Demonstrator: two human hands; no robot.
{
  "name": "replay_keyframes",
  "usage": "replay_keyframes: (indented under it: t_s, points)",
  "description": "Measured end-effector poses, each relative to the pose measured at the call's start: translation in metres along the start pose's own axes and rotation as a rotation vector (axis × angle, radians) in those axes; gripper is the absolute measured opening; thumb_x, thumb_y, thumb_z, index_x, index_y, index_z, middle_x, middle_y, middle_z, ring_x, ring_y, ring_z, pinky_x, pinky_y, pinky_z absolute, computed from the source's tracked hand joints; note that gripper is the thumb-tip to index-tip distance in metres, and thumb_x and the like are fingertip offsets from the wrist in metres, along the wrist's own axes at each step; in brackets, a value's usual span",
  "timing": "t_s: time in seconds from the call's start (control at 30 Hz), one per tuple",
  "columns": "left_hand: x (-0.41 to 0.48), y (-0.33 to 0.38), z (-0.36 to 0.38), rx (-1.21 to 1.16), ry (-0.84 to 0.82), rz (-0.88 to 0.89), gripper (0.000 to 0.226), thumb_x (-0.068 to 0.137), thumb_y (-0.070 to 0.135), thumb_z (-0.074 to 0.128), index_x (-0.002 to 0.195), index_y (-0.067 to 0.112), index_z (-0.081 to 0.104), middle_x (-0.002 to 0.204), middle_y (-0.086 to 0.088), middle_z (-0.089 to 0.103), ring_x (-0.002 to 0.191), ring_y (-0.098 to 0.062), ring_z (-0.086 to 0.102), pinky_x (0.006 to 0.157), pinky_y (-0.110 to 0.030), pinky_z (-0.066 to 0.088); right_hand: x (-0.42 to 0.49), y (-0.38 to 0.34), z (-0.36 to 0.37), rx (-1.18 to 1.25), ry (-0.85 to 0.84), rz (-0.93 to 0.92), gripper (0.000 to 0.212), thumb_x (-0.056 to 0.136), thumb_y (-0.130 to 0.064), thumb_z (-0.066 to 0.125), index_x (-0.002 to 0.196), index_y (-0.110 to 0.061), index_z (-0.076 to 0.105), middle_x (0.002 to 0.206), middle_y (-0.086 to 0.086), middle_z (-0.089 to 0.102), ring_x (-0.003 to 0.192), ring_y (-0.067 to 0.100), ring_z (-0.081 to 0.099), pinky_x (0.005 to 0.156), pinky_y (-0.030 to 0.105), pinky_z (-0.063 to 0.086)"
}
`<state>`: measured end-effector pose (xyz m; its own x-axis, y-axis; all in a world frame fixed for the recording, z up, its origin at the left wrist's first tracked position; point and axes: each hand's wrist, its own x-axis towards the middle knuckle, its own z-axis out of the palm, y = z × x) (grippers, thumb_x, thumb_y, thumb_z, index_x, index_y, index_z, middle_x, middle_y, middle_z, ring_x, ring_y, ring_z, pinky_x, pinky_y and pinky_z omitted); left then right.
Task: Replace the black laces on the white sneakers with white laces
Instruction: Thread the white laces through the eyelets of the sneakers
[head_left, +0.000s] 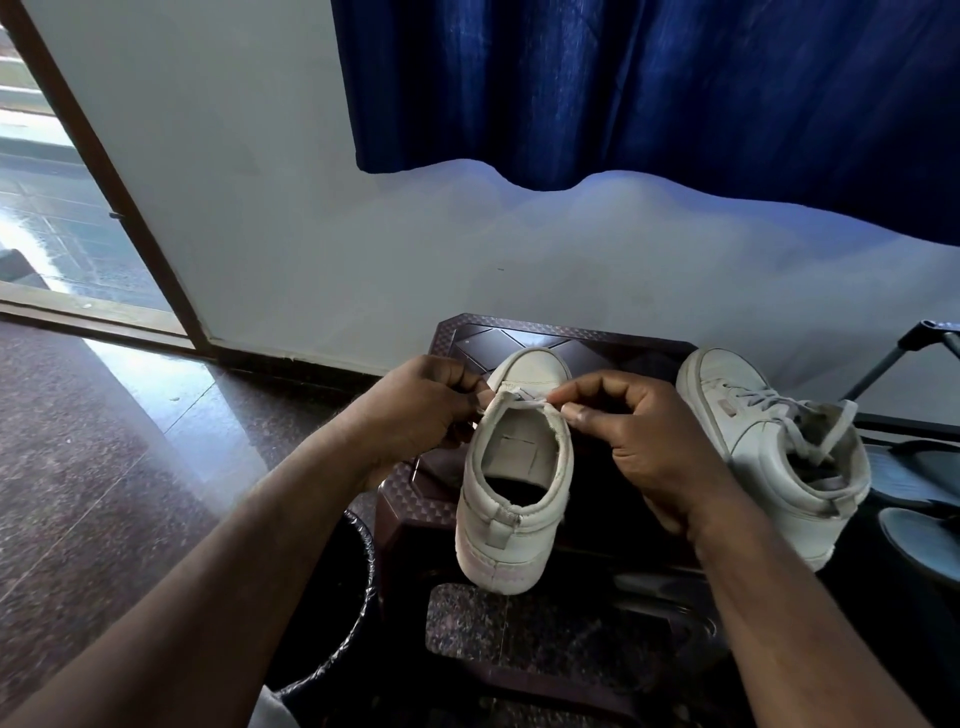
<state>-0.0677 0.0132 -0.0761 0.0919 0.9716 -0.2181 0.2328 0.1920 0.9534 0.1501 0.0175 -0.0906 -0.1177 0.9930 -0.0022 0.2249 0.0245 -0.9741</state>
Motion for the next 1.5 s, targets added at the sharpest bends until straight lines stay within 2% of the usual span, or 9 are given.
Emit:
replay_keyframes:
  t_s: [0.3,0.67,0.73,0.87,1.03,1.23,1.33,1.4,1.5]
  points:
    - [0.0,0.006,0.003,0.142,0.046,-0.037,0.027,0.095,-0.013,0.048,0.088,-0.001,0.071,0.059,0.0,0.058,0.045,-0.006,0.048,0.042,-0.015,0.037,0.0,0.002,-0.004,0.004,0.02,-0.004,0.028,0.084,0.008,0.07,0.083,-0.016,0.083,0.091,-0.001,0.081,0.088,0.021,0.078,0.089,0.044,0.063]
    - [-0.006,0.01,0.003,-0.132,-0.043,-0.013,0.011,0.095,0.006,0.064,0.086,0.007,0.071,0.068,-0.002,0.067,0.051,-0.008,0.057,0.048,-0.016,0.046,0.0,-0.003,0.003,-0.036,-0.063,-0.06,0.011,0.089,-0.025,0.073,0.093,-0.023,0.083,0.094,-0.007,0.08,0.099,0.013,0.074,0.102,0.046,0.055]
    - [-0.007,0.011,0.005,-0.16,-0.047,-0.025,0.011,0.096,0.004,0.063,0.089,0.004,0.071,0.069,-0.004,0.068,0.051,-0.008,0.06,0.047,-0.016,0.047,0.003,-0.007,0.008,-0.008,-0.095,-0.015,0.027,0.077,-0.041,0.073,0.091,-0.02,0.083,0.094,-0.002,0.08,0.101,0.019,0.075,0.102,0.049,0.055]
    - [-0.008,0.012,0.004,-0.22,-0.064,-0.046,0.01,0.095,0.002,0.062,0.094,0.002,0.072,0.075,-0.009,0.071,0.055,-0.011,0.065,0.05,-0.018,0.051,0.011,-0.013,0.016,-0.097,-0.086,0.019,0.03,0.068,-0.047,0.074,0.081,-0.02,0.081,0.083,-0.003,0.079,0.092,0.02,0.075,0.094,0.051,0.058]
    - [-0.007,0.011,0.003,-0.189,-0.061,-0.066,0.009,0.095,0.002,0.062,0.098,0.004,0.071,0.079,-0.009,0.069,0.06,-0.012,0.064,0.053,-0.019,0.052,0.011,-0.018,0.024,-0.329,-0.037,-0.008,0.012,0.076,-0.034,0.08,0.075,-0.021,0.08,0.071,-0.009,0.075,0.068,0.004,0.067,0.074,0.031,0.058]
    - [-0.003,0.008,0.0,-0.177,-0.049,-0.107,0.01,0.092,0.005,0.066,0.099,0.009,0.073,0.086,-0.008,0.071,0.07,-0.015,0.065,0.063,-0.024,0.052,0.007,-0.013,0.028,-0.326,0.005,-0.12,0.01,0.077,-0.027,0.084,0.076,-0.018,0.078,0.068,-0.009,0.073,0.056,-0.002,0.059,0.064,0.026,0.053]
    - [-0.002,0.007,-0.001,-0.184,-0.05,-0.119,0.009,0.092,0.005,0.068,0.096,0.01,0.074,0.089,-0.011,0.07,0.075,-0.02,0.063,0.069,-0.028,0.051,0.004,-0.012,0.032,-0.394,0.132,-0.351,0.026,0.073,-0.041,0.077,0.067,-0.017,0.07,0.063,-0.013,0.063,0.057,0.002,0.057,0.057,0.018,0.044]
    - [-0.001,0.005,-0.003,-0.166,-0.036,-0.129,0.009,0.09,0.004,0.071,0.097,0.008,0.076,0.096,-0.016,0.069,0.087,-0.028,0.06,0.082,-0.036,0.051,0.003,-0.011,0.033,-0.535,0.232,-0.502,0.026,0.073,-0.042,0.074,0.065,-0.019,0.064,0.066,-0.012,0.056,0.061,0.006,0.055,0.056,0.024,0.045]
    - [-0.001,0.004,-0.005,-0.114,-0.009,-0.139,0.012,0.085,0.002,0.076,0.097,0.003,0.078,0.097,-0.019,0.069,0.094,-0.031,0.058,0.096,-0.047,0.049,0.002,-0.007,0.035,-0.66,0.326,-0.558,0.014,0.072,-0.022,0.076,0.067,-0.02,0.063,0.072,-0.008,0.057,0.065,0.011,0.056,0.056,0.033,0.049]
